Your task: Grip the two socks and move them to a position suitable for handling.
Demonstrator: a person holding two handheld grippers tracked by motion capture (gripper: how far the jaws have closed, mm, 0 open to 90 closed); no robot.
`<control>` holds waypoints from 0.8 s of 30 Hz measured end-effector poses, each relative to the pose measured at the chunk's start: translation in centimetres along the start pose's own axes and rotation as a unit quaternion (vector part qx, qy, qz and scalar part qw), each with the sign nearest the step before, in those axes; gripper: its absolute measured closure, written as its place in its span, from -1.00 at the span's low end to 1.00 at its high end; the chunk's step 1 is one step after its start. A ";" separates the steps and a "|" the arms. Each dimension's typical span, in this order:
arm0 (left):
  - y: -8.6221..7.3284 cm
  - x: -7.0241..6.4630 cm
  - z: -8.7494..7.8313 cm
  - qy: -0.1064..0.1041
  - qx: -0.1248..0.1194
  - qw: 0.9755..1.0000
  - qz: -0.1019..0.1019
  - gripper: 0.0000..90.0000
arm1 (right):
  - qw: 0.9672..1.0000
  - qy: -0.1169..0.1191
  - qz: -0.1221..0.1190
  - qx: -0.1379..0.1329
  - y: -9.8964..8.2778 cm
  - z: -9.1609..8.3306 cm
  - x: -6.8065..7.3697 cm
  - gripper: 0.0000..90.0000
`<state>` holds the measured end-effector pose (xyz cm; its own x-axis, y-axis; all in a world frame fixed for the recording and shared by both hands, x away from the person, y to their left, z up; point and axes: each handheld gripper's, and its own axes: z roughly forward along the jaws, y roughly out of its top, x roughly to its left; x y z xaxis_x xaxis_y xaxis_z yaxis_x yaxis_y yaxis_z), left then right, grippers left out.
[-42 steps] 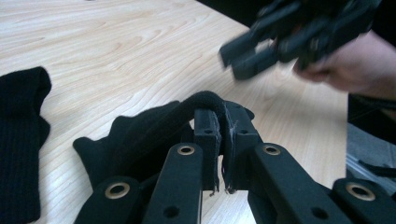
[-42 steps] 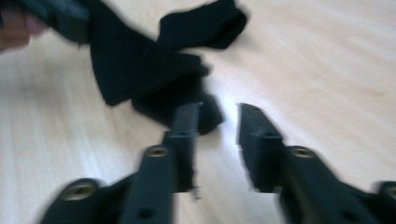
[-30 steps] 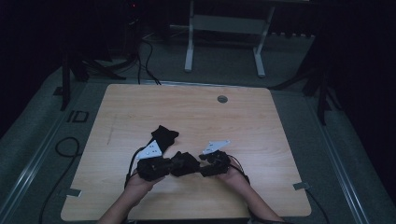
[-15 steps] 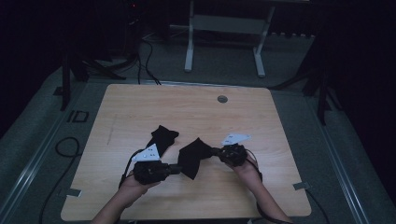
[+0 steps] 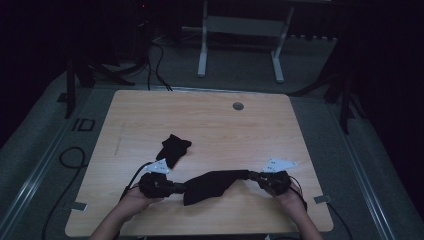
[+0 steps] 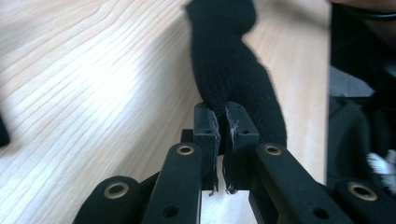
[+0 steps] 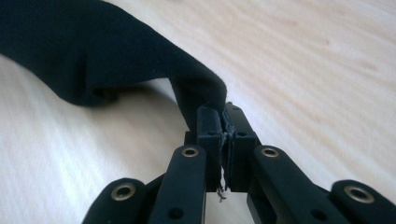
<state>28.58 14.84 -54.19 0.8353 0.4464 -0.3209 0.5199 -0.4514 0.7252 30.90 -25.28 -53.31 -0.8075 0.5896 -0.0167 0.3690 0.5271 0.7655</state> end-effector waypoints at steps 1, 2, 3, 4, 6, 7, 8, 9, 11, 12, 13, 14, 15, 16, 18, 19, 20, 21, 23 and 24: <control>-0.1 0.2 0.2 -0.003 0.007 1.000 -0.002 0.89 | 1.000 0.005 0.002 0.002 -0.3 -0.1 0.1 0.93; -0.2 0.2 0.3 0.000 0.007 1.000 -0.003 0.89 | 1.000 0.007 0.000 0.004 -0.7 -0.3 0.3 0.93; -0.2 0.3 0.4 0.007 0.010 1.000 -0.006 0.89 | 1.000 0.010 0.005 0.005 -0.9 -0.4 0.3 0.93; -0.2 0.3 0.5 0.006 0.013 1.000 -0.009 0.89 | 1.000 0.012 0.006 0.003 -1.3 -0.7 0.5 0.92; -0.3 0.3 0.7 0.014 0.019 1.000 -0.014 0.89 | 1.000 0.016 0.011 0.001 -1.6 -1.1 0.6 0.92; -0.3 0.3 0.7 0.014 0.019 1.000 -0.014 0.89 | 1.000 0.017 0.012 -0.002 -1.8 -1.3 0.7 0.89; -0.3 0.3 0.9 0.019 0.028 0.999 -0.016 0.86 | 1.000 0.019 0.014 -0.003 -2.0 -1.4 0.9 0.74; -0.4 0.3 0.9 0.024 0.025 0.999 -0.019 0.85 | 1.000 0.024 0.017 -0.001 -2.1 -1.5 0.9 0.72; -0.5 0.4 0.8 0.031 0.014 0.999 -0.023 0.72 | 0.999 0.039 0.017 0.011 -2.4 -1.5 1.1 0.56; -0.5 0.4 0.7 0.040 0.009 0.999 -0.027 0.59 | 0.999 0.045 0.015 0.020 -2.5 -1.4 1.2 0.54; -0.5 0.4 0.5 0.044 0.001 0.999 -0.029 0.56 | 0.999 0.044 0.012 0.025 -2.7 -1.5 1.4 0.55; -0.5 0.4 0.3 0.053 -0.006 0.998 -0.029 0.48 | 0.999 0.046 0.010 0.026 -2.8 -1.6 1.5 0.54; -0.5 0.4 0.1 0.064 -0.012 0.997 -0.032 0.45 | 0.998 0.053 0.011 0.027 -2.9 -1.6 1.6 0.45; -0.5 0.2 -0.1 0.068 -0.021 0.997 -0.038 0.45 | 0.998 0.057 0.013 0.028 -2.9 -1.7 1.6 0.32; -0.3 -0.3 -0.4 0.060 -0.029 0.997 -0.036 0.45 | 0.997 0.068 0.015 0.026 -2.9 -2.0 1.7 0.22; -0.3 -0.3 -0.4 0.060 -0.029 0.997 -0.036 0.49 | 0.997 0.068 0.015 0.026 -2.9 -2.0 1.7 0.22; -0.3 -0.3 -0.4 0.060 -0.029 0.997 -0.036 0.49 | 0.997 0.070 0.014 0.024 -2.8 -2.2 1.7 0.22; 0.0 -1.8 0.2 0.039 -0.016 0.999 -0.013 0.52 | 0.998 0.065 0.015 0.016 -2.5 -2.8 1.5 0.21; 0.1 -2.2 0.5 0.038 -0.013 0.999 -0.006 0.57 | 0.999 0.036 0.009 0.002 -1.9 -3.4 1.2 0.50; 0.2 -2.5 0.7 0.033 -0.012 0.999 -0.004 0.62 | 1.000 0.015 0.007 -0.002 -1.6 -3.6 1.1 0.60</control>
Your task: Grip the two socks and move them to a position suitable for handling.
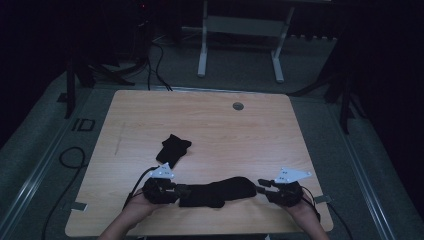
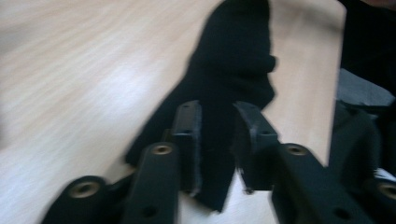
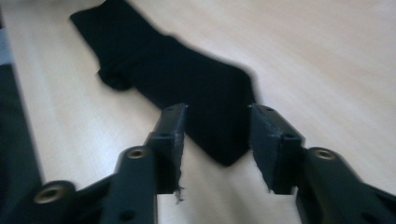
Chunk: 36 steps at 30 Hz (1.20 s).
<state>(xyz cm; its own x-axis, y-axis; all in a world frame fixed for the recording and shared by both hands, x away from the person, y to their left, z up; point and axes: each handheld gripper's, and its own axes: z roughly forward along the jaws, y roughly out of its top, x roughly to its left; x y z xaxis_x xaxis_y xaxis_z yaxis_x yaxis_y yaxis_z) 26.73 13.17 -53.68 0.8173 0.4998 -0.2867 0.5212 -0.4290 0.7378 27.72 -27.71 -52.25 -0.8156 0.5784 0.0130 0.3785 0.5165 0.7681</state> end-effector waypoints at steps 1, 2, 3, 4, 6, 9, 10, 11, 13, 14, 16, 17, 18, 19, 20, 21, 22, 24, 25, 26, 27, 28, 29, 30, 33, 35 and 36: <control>0.1 -0.5 0.5 0.003 -0.001 1.000 0.005 0.63 | 1.000 -0.019 0.005 -0.006 0.4 -0.2 -0.2 0.84; 0.1 -0.6 0.8 0.003 0.001 1.000 0.003 0.70 | 1.000 -0.018 0.011 -0.014 0.7 -0.3 -0.4 0.99; 0.0 -0.6 1.1 0.002 0.003 1.000 0.002 0.72 | 0.999 -0.017 0.012 -0.025 0.9 -0.2 -0.4 1.00; 0.0 -0.6 1.4 0.006 0.007 1.000 0.000 0.82 | 0.999 -0.013 0.011 -0.028 1.2 0.0 -0.1 1.00; -0.1 -0.5 2.0 0.000 0.017 1.000 -0.004 0.89 | 1.000 0.011 -0.001 -0.016 1.6 1.1 0.4 1.00; -0.2 -0.5 2.9 -0.005 0.034 0.999 0.001 0.94 | 1.000 0.020 -0.021 0.011 1.8 2.9 1.1 1.00; -0.2 -0.5 3.1 -0.007 0.039 0.999 0.000 0.94 | 0.999 0.018 -0.022 0.018 1.8 3.4 1.1 1.00; -0.2 -0.4 3.3 -0.004 0.043 0.999 0.002 0.94 | 0.999 0.021 -0.022 0.025 1.8 3.9 0.9 1.00; -0.3 -0.4 3.5 -0.003 0.046 0.999 0.004 0.94 | 0.999 0.019 -0.020 0.031 1.7 4.3 0.7 1.00; -0.4 -0.1 3.7 0.004 0.050 0.999 0.005 0.94 | 0.999 0.007 -0.007 0.042 1.5 5.0 -0.1 0.99; -0.5 -0.1 3.7 0.006 0.050 0.999 0.004 0.94 | 0.999 -0.006 -0.005 0.049 1.3 5.2 -0.4 0.99; -0.6 0.0 3.7 0.010 0.052 0.999 0.005 0.94 | 0.998 -0.013 0.001 0.053 1.0 5.3 -0.6 0.99; -0.7 0.1 3.8 0.012 0.055 0.998 0.006 0.94 | 0.998 -0.010 0.006 0.058 0.7 5.3 -0.8 0.99; -0.8 0.2 3.7 0.009 0.052 0.999 0.002 0.94 | 0.998 -0.011 0.003 0.065 0.4 5.4 -0.9 0.99; -0.9 0.2 3.7 0.010 0.052 0.999 0.002 0.94 | 0.998 -0.010 0.002 0.067 0.1 5.3 -0.9 0.99; -0.9 0.2 3.6 0.012 0.052 0.999 0.003 0.94 | 0.998 -0.001 0.008 0.065 0.0 5.2 -0.9 0.99; -1.0 0.1 3.6 0.014 0.053 0.999 0.005 0.94 | 0.998 0.002 0.009 0.068 -0.3 4.7 -0.6 0.99; -1.1 -0.1 3.6 0.015 0.054 0.998 0.011 0.94 | 0.998 0.004 0.006 0.065 -0.8 4.3 -0.2 0.98; -1.1 -0.2 3.5 0.014 0.054 0.998 0.013 0.94 | 0.998 0.004 0.006 0.065 -0.8 4.3 -0.2 0.98; -1.2 -0.3 3.5 0.010 0.054 0.998 0.010 0.94 | 0.998 0.006 0.007 0.063 -1.0 4.1 0.0 0.95; -1.3 -0.4 3.5 0.007 0.054 0.998 0.012 0.94 | 0.998 0.009 0.007 0.063 -1.4 3.7 0.2 0.94; -1.4 -0.5 3.5 0.007 0.054 0.998 0.011 0.94 | 0.998 0.009 0.007 0.063 -1.4 3.7 0.2 0.94; -1.4 -0.5 3.5 0.007 0.054 0.998 0.011 0.94 | 0.998 0.009 0.007 0.063 -1.4 3.7 0.2 0.94; -1.5 -0.7 3.5 0.002 0.054 0.998 0.011 0.94 | 0.998 0.012 0.011 0.063 -1.6 3.6 0.3 0.94; -1.7 -1.2 3.5 -0.004 0.054 0.998 0.014 0.94 | 0.998 0.014 0.017 0.061 -2.3 2.8 0.8 0.95; -1.9 -1.6 3.5 -0.006 0.055 0.998 0.017 0.94 | 0.998 0.016 0.021 0.058 -2.6 2.5 1.0 0.95; -1.9 -1.7 3.5 -0.003 0.052 0.998 0.021 0.94 | 0.998 0.017 0.021 0.056 -2.8 2.4 1.1 0.95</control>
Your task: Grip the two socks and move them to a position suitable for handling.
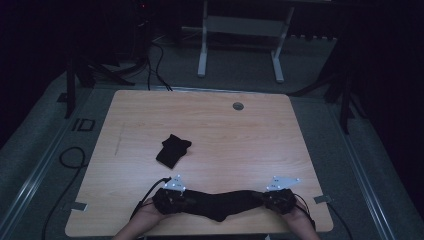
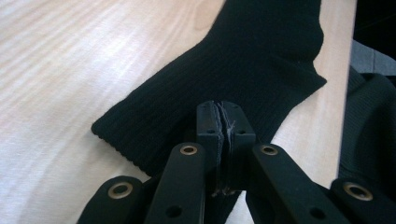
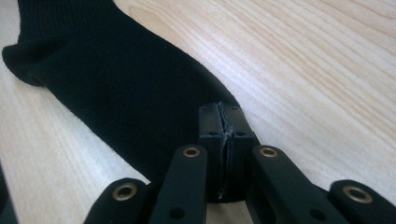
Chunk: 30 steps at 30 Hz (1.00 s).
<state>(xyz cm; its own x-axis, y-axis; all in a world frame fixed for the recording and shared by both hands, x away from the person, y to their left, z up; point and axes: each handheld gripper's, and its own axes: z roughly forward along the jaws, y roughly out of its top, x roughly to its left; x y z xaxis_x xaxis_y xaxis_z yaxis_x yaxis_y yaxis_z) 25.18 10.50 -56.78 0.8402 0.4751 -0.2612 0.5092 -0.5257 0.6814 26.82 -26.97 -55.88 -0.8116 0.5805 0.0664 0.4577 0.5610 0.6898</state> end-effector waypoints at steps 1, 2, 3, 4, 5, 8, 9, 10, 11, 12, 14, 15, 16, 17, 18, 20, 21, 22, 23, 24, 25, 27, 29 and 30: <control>0.0 0.0 0.0 -0.001 0.000 1.000 0.000 0.94 | 1.000 0.000 0.001 -0.001 -0.1 -0.1 0.0 0.95; -0.1 0.0 0.0 -0.003 -0.002 1.000 -0.002 0.94 | 1.000 0.001 0.003 -0.002 -0.2 -0.1 0.0 0.95; -0.1 0.0 0.0 -0.001 -0.003 1.000 0.000 0.94 | 1.000 0.002 0.002 -0.003 -0.1 -0.1 0.0 0.95; -0.1 0.2 0.0 -0.003 -0.005 1.000 -0.002 0.94 | 1.000 0.001 0.001 -0.002 0.0 0.0 -0.1 0.95; 0.0 0.3 0.0 0.000 -0.007 1.000 -0.003 0.94 | 1.000 0.000 -0.001 -0.002 0.1 0.1 -0.2 0.95; 0.2 1.0 0.1 0.006 -0.014 1.000 -0.009 0.94 | 1.000 -0.004 -0.002 -0.002 0.6 0.5 -0.7 0.95; 0.2 1.3 0.0 0.006 -0.013 1.000 -0.013 0.94 | 1.000 -0.004 -0.003 -0.002 0.8 0.7 -0.9 0.95; 0.3 1.4 0.1 0.007 -0.014 1.000 -0.013 0.94 | 1.000 -0.006 -0.004 -0.001 1.0 0.9 -1.0 0.95; 0.3 1.5 0.1 0.008 -0.015 1.000 -0.014 0.94 | 1.000 -0.007 -0.004 -0.001 1.1 1.0 -1.2 0.95; 0.4 1.6 0.1 0.006 -0.014 1.000 -0.013 0.94 | 1.000 -0.009 -0.005 -0.001 1.2 1.1 -1.3 0.95; 0.4 1.6 0.1 0.008 -0.016 1.000 -0.012 0.94 | 1.000 -0.008 -0.004 -0.002 1.4 1.3 -1.5 0.95; 0.4 1.6 0.1 0.007 -0.016 1.000 -0.013 0.94 | 1.000 -0.008 -0.001 -0.002 1.4 1.3 -1.5 0.95; 0.4 1.6 0.1 0.007 -0.017 1.000 -0.013 0.94 | 1.000 -0.008 0.000 -0.002 1.4 1.3 -1.5 0.95; 0.4 1.6 0.1 0.006 -0.018 1.000 -0.015 0.94 | 1.000 -0.008 0.002 -0.002 1.4 1.3 -1.5 0.94; 0.4 1.6 0.1 0.006 -0.019 1.000 -0.014 0.94 | 1.000 -0.006 0.004 -0.002 1.4 1.2 -1.5 0.93; 0.4 1.6 -0.2 0.001 -0.024 1.000 -0.014 0.81 | 1.000 -0.003 0.006 -0.003 1.7 1.0 -1.4 0.90; 0.4 1.6 -0.4 0.005 -0.028 1.000 -0.011 0.76 | 1.000 0.002 0.006 -0.007 1.9 0.9 -1.3 0.88; 0.4 1.5 -0.6 0.006 -0.034 0.999 -0.007 0.70 | 1.000 0.005 0.003 -0.012 2.2 0.7 -1.2 0.83; 0.4 1.5 -0.9 0.008 -0.046 0.999 -0.006 0.63 | 1.000 0.004 0.000 -0.018 2.7 0.5 -1.1 0.78; 0.4 1.5 -1.2 0.011 -0.053 0.999 -0.006 0.57 | 1.000 0.005 -0.003 -0.025 3.2 0.3 -1.1 0.76; 0.5 1.4 -1.7 0.020 -0.065 0.998 0.000 0.53 | 0.999 0.005 -0.005 -0.031 3.6 0.2 -1.1 0.71; 0.4 1.4 -2.4 0.039 -0.084 0.996 0.008 0.41 | 0.999 0.006 -0.012 -0.046 5.3 0.0 -1.2 0.62; 0.2 1.4 -2.9 0.048 -0.097 0.994 0.013 0.34 | 0.998 0.005 -0.019 -0.057 6.6 0.1 -1.2 0.58; 0.0 1.5 -3.2 0.046 -0.106 0.993 0.010 0.33 | 0.998 0.006 -0.024 -0.062 7.5 0.2 -1.2 0.54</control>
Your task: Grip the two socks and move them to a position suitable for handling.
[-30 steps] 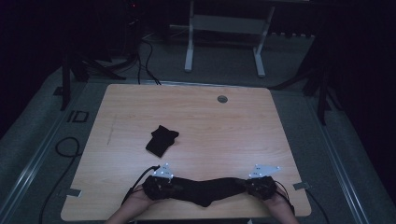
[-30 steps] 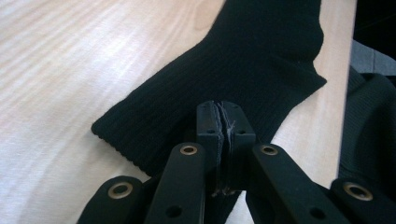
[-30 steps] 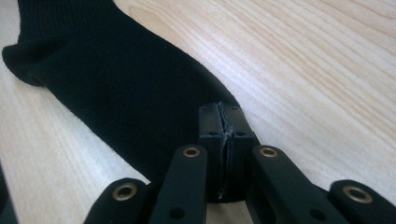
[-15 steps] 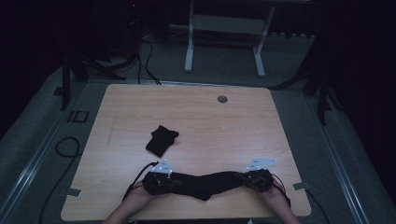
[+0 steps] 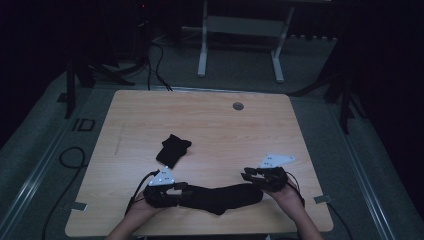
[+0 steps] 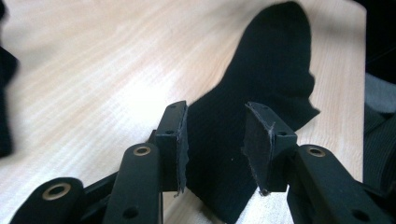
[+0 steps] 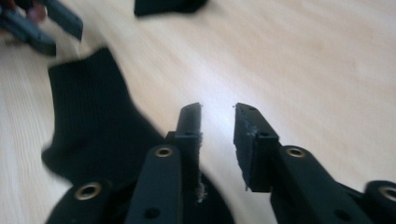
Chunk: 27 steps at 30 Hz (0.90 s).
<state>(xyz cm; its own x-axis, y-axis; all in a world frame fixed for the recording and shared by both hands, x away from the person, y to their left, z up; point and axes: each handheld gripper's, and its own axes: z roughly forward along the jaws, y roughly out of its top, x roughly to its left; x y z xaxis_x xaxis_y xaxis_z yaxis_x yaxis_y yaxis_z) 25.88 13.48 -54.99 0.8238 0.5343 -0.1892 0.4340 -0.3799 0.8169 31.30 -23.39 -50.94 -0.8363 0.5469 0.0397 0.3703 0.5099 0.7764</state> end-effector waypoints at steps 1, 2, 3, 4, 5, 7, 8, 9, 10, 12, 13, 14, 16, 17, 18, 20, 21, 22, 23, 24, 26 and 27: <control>-0.1 0.1 -0.2 0.004 -0.002 1.000 -0.002 0.25 | 1.000 0.003 -0.005 -0.003 1.0 0.4 -0.1 0.51; -0.3 0.2 -0.4 0.004 -0.005 1.000 -0.002 0.17 | 1.000 0.005 -0.009 -0.005 1.7 0.8 -0.1 0.50; -0.5 0.3 -0.6 0.008 -0.008 1.000 -0.003 0.17 | 1.000 0.009 -0.011 -0.006 2.5 1.2 -0.2 0.48; -0.7 0.4 -0.8 0.013 -0.007 1.000 -0.005 0.17 | 1.000 0.010 -0.014 -0.005 3.3 1.8 -0.2 0.46; -0.9 0.6 -1.0 0.014 -0.013 1.000 -0.010 0.16 | 1.000 0.013 -0.018 -0.004 4.0 2.4 -0.2 0.46; -1.3 1.0 -1.5 0.025 -0.018 0.999 -0.015 0.17 | 1.000 0.020 -0.022 -0.002 5.4 3.7 -0.2 0.39; -1.5 1.2 -1.8 0.028 -0.020 0.999 -0.017 0.17 | 0.999 0.023 -0.025 0.000 6.1 4.5 -0.2 0.38; -1.7 1.3 -2.0 0.034 -0.022 0.999 -0.018 0.17 | 0.999 0.028 -0.027 0.003 6.8 5.2 -0.2 0.33; -1.9 1.5 -2.3 0.044 -0.023 0.999 -0.017 0.17 | 0.999 0.030 -0.027 0.006 7.3 5.8 -0.2 0.30; -2.1 1.8 -2.6 0.048 -0.025 0.998 -0.026 0.19 | 0.999 0.039 -0.028 0.013 8.8 7.7 0.0 0.26; -2.3 2.1 -2.8 0.054 -0.026 0.998 -0.033 0.19 | 0.999 0.040 -0.027 0.015 9.2 8.3 0.0 0.24; -2.5 2.3 -2.9 0.054 -0.028 0.997 -0.039 0.20 | 0.999 0.045 -0.022 0.018 9.9 9.4 0.1 0.23; -2.7 2.5 -3.1 0.059 -0.031 0.997 -0.045 0.20 | 0.998 0.048 -0.022 0.026 11.0 11.1 0.2 0.17; -2.7 2.6 -3.1 0.059 -0.032 0.997 -0.046 0.20 | 0.998 0.048 -0.020 0.030 11.5 11.9 0.2 0.11; -2.8 2.6 -3.2 0.059 -0.034 0.997 -0.047 0.20 | 0.998 0.050 -0.015 0.035 11.9 12.7 0.2 0.05; -2.8 2.5 -3.2 0.060 -0.034 0.997 -0.046 0.20 | 0.998 0.048 -0.012 0.045 12.7 14.4 0.3 -0.03; -2.8 2.5 -3.2 0.059 -0.036 0.997 -0.045 0.20 | 0.998 0.049 -0.006 0.046 13.1 15.2 0.3 -0.07; -2.8 2.5 -3.2 0.058 -0.037 0.997 -0.045 0.20 | 0.998 0.046 -0.005 0.050 13.4 15.9 0.3 -0.08; -2.7 2.4 -3.2 0.058 -0.037 0.997 -0.043 0.21 | 0.998 0.040 -0.005 0.051 13.6 16.5 0.3 -0.08; -2.7 2.4 -3.3 0.057 -0.041 0.997 -0.041 0.22 | 0.998 0.037 -0.002 0.052 13.9 17.1 0.3 -0.08; -2.5 2.4 -3.3 0.057 -0.045 0.996 -0.042 0.22 | 0.998 0.028 0.003 0.053 14.6 18.5 0.2 -0.09; -2.5 2.4 -3.4 0.057 -0.047 0.996 -0.043 0.22 | 0.998 0.030 0.010 0.054 14.8 19.1 0.1 -0.12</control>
<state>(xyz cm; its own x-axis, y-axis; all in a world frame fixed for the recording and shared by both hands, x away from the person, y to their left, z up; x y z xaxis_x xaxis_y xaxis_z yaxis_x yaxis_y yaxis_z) 25.59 18.28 -55.64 0.7361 0.6464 -0.2008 0.4595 -0.2594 0.8495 44.43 -3.10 -51.46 -0.8505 0.5175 0.0945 0.4252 0.5704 0.7027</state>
